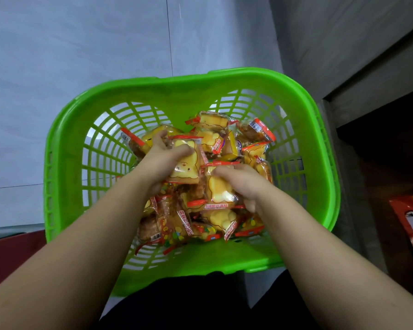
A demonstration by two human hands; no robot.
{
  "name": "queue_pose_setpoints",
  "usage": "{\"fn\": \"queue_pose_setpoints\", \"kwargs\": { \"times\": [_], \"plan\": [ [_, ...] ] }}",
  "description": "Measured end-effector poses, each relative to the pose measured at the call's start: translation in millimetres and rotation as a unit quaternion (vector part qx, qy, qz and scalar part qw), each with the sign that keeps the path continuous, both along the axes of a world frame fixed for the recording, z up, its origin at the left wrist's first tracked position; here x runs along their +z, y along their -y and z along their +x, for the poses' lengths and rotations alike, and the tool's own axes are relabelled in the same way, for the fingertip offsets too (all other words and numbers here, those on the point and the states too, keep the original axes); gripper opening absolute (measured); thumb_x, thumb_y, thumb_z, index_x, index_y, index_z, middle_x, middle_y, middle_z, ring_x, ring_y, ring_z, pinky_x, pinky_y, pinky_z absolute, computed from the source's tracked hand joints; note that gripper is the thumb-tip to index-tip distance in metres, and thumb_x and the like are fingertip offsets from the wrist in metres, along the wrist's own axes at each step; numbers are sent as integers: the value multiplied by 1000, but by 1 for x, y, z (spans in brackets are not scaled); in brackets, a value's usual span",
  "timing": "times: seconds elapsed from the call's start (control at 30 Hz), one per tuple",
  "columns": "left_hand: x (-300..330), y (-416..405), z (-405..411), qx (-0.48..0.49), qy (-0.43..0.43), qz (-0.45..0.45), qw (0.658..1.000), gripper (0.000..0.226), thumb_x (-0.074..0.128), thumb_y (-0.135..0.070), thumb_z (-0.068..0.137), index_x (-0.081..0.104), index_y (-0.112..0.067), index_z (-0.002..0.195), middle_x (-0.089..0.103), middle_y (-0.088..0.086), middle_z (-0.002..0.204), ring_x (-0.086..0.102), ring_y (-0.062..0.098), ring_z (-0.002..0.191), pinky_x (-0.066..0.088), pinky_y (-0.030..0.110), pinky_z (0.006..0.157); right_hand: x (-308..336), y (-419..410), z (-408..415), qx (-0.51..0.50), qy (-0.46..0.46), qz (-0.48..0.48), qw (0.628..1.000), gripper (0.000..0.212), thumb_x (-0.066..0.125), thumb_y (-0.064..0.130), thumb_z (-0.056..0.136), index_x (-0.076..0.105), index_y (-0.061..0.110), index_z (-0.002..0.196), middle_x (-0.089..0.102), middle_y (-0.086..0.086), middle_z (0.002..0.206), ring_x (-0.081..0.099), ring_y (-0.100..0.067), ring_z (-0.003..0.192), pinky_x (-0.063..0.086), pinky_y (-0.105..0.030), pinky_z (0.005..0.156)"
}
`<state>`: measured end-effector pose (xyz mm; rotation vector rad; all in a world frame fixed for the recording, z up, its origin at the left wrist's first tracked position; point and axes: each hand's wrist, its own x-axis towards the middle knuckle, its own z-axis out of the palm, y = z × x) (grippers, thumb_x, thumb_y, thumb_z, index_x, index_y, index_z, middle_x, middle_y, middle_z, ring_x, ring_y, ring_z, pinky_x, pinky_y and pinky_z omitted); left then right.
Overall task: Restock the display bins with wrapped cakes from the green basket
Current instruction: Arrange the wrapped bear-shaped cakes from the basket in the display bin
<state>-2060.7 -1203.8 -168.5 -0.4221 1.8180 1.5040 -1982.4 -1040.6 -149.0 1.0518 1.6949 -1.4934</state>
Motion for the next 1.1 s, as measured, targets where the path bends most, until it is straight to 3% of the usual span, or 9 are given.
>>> {"fn": "queue_pose_setpoints", "kwargs": {
  "times": [0.13,0.27,0.47,0.6,0.67,0.77,0.9,1.0,1.1],
  "plan": [
    [3,12,8,53,89,17,995,65,66,-23,78,34,-28,135,60,10,116,68,21,78,57,34,57,-4,4,5,-143,6,-155,977,25,62,25,85,65,9,104,70,-7,99,67,-21,84,56,-34,78],
    [6,12,22,95,160,74,980,44,58,-17,86,45,-10,127,70,15,98,71,25,72,56,31,54,-7,8,3,-135,6,-182,974,29,59,28,86,64,11,109,68,-12,112,64,-29,106,48,-46,97],
    [54,0,33,92,55,55,993,60,60,-17,85,29,-28,135,56,7,114,69,18,72,54,31,52,37,-1,15,-178,-81,-110,974,26,61,22,85,61,11,109,70,-4,91,66,-17,79,54,-29,68],
    [145,-17,53,-6,-90,11,996,75,64,-14,84,16,-30,140,56,-2,120,63,8,94,53,19,64,132,-4,37,-234,-185,13,954,35,63,12,85,54,6,118,67,-5,97,63,-12,79,52,-25,69],
    [205,-28,64,-39,-121,27,991,86,65,-10,84,7,-31,143,60,-4,114,66,3,91,52,15,65,198,-7,49,-260,-229,62,936,40,65,8,84,49,6,121,66,-3,101,62,-9,85,50,-27,83],
    [309,-46,82,-77,-144,36,986,94,68,-14,81,2,-30,146,61,-10,102,65,-8,79,49,10,60,309,-15,75,-230,-274,162,920,45,70,20,80,44,25,117,64,11,100,62,-5,91,49,-34,93],
    [438,-72,108,-131,-145,63,979,88,74,-35,63,33,-27,141,68,-18,95,65,-5,86,51,15,70,450,-29,120,-199,-313,244,896,46,65,40,72,39,48,110,62,9,113,61,-6,100,49,-32,90],
    [513,-99,131,-179,-154,88,968,61,70,-47,55,54,-40,114,69,-15,101,66,6,95,52,38,89,534,-47,158,-233,-347,277,865,45,66,37,73,40,50,109,62,12,109,60,-1,97,48,-23,87],
    [566,-138,162,-236,-164,148,946,35,69,-42,58,59,-46,91,70,-18,91,66,6,88,53,38,85,591,-71,205,-270,-369,304,836,46,67,36,74,42,47,110,63,16,105,61,3,92,46,-15,83]
  ]
}}
